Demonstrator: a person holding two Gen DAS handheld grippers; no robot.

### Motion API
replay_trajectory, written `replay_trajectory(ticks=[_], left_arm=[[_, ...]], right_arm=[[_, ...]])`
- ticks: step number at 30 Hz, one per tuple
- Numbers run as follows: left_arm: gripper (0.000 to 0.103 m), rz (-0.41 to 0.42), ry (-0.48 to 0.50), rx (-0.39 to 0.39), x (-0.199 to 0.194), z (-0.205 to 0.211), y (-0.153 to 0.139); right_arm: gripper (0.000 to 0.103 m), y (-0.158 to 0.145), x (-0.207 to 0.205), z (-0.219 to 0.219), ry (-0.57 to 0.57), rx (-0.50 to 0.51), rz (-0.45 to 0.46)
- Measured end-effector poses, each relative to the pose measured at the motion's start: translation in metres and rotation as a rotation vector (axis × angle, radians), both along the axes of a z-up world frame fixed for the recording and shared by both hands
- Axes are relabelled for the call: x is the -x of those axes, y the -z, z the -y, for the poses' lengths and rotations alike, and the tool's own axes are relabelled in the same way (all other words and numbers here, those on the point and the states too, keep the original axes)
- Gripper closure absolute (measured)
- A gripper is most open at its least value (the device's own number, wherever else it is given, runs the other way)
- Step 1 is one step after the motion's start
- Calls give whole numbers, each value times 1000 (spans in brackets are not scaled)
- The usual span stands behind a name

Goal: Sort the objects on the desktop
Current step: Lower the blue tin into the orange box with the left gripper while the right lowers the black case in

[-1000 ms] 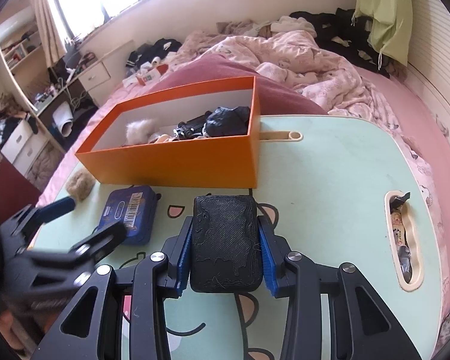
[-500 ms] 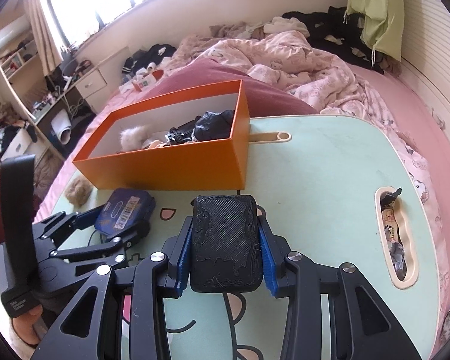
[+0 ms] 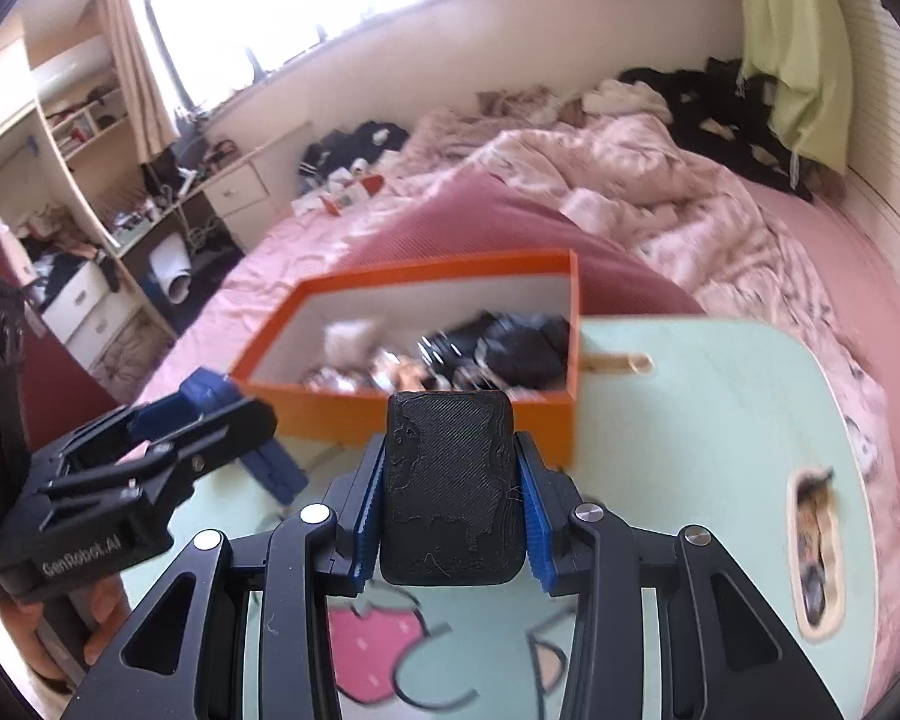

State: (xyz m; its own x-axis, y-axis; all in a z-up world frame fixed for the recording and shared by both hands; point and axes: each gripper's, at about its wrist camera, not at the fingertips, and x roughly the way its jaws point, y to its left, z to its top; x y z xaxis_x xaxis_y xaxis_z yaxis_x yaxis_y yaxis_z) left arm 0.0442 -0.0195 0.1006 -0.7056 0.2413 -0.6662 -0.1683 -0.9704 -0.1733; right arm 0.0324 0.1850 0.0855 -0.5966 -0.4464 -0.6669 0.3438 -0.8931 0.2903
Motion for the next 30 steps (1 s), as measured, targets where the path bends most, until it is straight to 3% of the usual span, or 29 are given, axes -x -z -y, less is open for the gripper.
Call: replay_trajectory(ticks=[6,10,11,14,17,20,30], left_arm=[[36,-28,-23,5,43,1,-16],[36,1,-61,20,71,2,0],[36,17,-77,19,77,3,7],[31,61,-120,35,81,10,24],[24,91,-144,47,83,17,41],[22,135,-153,56,86,20,53],[22,141,-140,53,61,22,52]], right_arm=[[65,-5,38,23,-4,14,-16],[64,6,63,40,-6,-8,-2],[58,10,66,43,-12,-19,7],[44,23,72,45,-9,-24,42],[44,31,71,45,-3,-42,44],[40,34,70,53,-7,-141,49],[37,37,50,48,-39,-142,56]])
